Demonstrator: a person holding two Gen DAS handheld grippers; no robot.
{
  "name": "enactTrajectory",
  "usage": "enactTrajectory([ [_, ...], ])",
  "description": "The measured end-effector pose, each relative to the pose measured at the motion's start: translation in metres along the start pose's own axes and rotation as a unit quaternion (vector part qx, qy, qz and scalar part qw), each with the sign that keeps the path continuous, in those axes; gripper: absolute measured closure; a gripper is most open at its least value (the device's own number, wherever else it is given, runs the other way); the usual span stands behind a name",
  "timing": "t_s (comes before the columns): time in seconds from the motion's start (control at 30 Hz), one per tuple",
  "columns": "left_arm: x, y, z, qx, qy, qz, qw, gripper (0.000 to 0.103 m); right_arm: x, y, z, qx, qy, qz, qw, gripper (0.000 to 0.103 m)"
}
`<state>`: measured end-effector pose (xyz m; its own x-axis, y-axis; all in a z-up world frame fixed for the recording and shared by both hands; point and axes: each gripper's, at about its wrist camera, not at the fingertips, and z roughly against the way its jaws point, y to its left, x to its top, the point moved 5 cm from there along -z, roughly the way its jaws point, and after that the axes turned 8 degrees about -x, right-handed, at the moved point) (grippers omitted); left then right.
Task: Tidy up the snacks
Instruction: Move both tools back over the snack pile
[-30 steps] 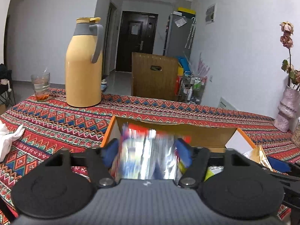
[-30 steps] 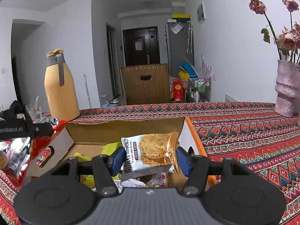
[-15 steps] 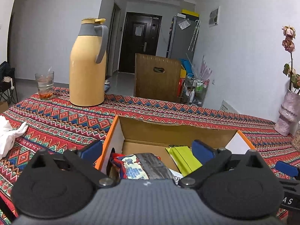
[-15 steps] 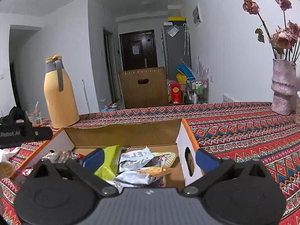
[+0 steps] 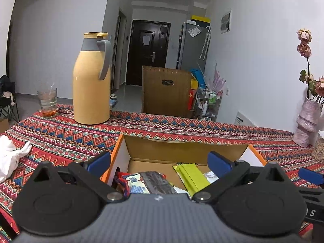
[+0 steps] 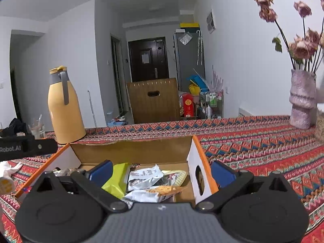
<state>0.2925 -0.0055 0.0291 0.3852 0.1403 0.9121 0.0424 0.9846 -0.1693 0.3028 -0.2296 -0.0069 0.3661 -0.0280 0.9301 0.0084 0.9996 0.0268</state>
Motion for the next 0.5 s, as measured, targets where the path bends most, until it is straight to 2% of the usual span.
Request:
enactTrajectory([
  [0.23,0.008,-0.003,0.022,0.003,-0.011,-0.006,0.9999,0.000,0.010,0.006,0.025,0.000,-0.014,0.016,1.000,0.000],
  [0.5,0.002,-0.003,0.059,0.006,-0.014,-0.010,0.9998,0.000,0.005,0.009,0.060,0.002,-0.016,0.019,1.000,0.000],
])
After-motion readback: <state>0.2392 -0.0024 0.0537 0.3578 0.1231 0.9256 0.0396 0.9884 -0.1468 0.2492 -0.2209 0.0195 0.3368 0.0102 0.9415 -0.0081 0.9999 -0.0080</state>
